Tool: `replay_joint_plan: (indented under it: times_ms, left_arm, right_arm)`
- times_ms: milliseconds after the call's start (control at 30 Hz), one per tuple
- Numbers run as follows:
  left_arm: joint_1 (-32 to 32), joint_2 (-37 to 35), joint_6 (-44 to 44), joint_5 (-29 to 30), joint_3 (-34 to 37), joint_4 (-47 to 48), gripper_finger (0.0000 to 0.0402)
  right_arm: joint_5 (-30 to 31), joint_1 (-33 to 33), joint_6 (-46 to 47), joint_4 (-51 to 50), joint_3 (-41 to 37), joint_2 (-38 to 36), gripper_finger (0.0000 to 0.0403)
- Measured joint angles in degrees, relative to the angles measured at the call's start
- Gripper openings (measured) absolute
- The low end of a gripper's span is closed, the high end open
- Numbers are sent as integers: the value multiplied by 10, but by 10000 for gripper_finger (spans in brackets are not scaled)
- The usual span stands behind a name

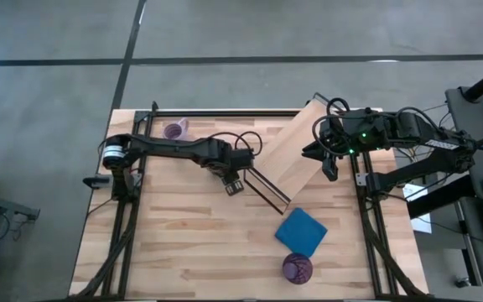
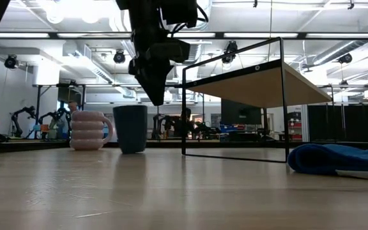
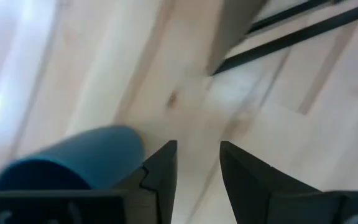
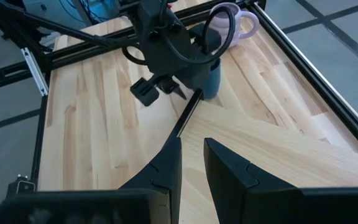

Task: Stack small to large cups/mugs on shelf
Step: Put the blue cup on the shelf

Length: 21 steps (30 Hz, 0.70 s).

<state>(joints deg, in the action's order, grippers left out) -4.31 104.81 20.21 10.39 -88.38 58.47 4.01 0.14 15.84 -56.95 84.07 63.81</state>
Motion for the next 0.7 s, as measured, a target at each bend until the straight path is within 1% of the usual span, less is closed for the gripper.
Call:
replay_joint_plan:
  times_ms: [133, 233, 367, 400, 533, 600, 700]
  left_arm:
    - [-5, -21, 0, 33, 0, 12, 107]
    - [-11, -36, 3, 35, -3, 25, 107]
    - [-31, -53, 15, 33, -8, 69, 107]
    - [-41, -56, 25, 27, -7, 76, 107]
    - [-79, -55, 50, -37, 5, 90, 107]
    - [-89, -55, 63, -52, 6, 84, 107]
    - [-91, -55, 64, -55, 4, 75, 107]
  right_arm:
    - [0, 0, 0, 0, 0, 0, 63]
    - [0, 0, 0, 0, 0, 0, 63]
    - [0, 0, 0, 0, 0, 0, 63]
    - [0, 0, 0, 1, 0, 0, 63]
    - [0, 0, 0, 1, 0, 0, 63]
    - [0, 0, 0, 1, 0, 0, 63]
    - [0, 0, 0, 1, 0, 0, 63]
